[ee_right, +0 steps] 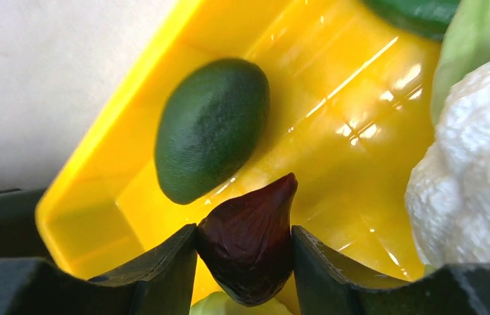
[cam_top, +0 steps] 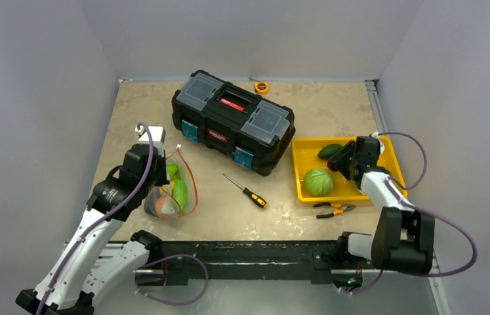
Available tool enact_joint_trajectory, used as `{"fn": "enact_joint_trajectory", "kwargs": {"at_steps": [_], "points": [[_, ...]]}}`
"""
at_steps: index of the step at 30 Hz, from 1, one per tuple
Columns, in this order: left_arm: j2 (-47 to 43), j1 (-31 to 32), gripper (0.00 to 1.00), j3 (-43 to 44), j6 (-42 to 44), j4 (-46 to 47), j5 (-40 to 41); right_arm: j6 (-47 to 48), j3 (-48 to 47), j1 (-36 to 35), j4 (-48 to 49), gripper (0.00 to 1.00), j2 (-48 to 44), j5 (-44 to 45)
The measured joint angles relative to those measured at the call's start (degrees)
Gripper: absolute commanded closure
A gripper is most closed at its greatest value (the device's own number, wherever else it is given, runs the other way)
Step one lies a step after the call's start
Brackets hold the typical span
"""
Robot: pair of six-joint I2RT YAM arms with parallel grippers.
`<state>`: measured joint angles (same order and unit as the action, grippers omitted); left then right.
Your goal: Place the food in the zip-top bag and seal the zipper
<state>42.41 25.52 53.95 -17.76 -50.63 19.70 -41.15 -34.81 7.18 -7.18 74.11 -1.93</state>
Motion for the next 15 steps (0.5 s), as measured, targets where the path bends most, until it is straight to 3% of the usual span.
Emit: {"fn": "enact_joint_trajectory", "kwargs": {"at_steps": [8, 15], "points": [[-0.02, 0.00, 1.00, 0.00, 0.02, 0.00, -0.02, 0.26, -0.02, 0.00, -2.45, 0.81, -13.27, 4.26], [-0.24, 0.00, 1.00, 0.00, 0.00, 0.00, -0.04, 1.51, -0.02, -2.45, -0.17, 0.88, -19.45, 0.24]]}}
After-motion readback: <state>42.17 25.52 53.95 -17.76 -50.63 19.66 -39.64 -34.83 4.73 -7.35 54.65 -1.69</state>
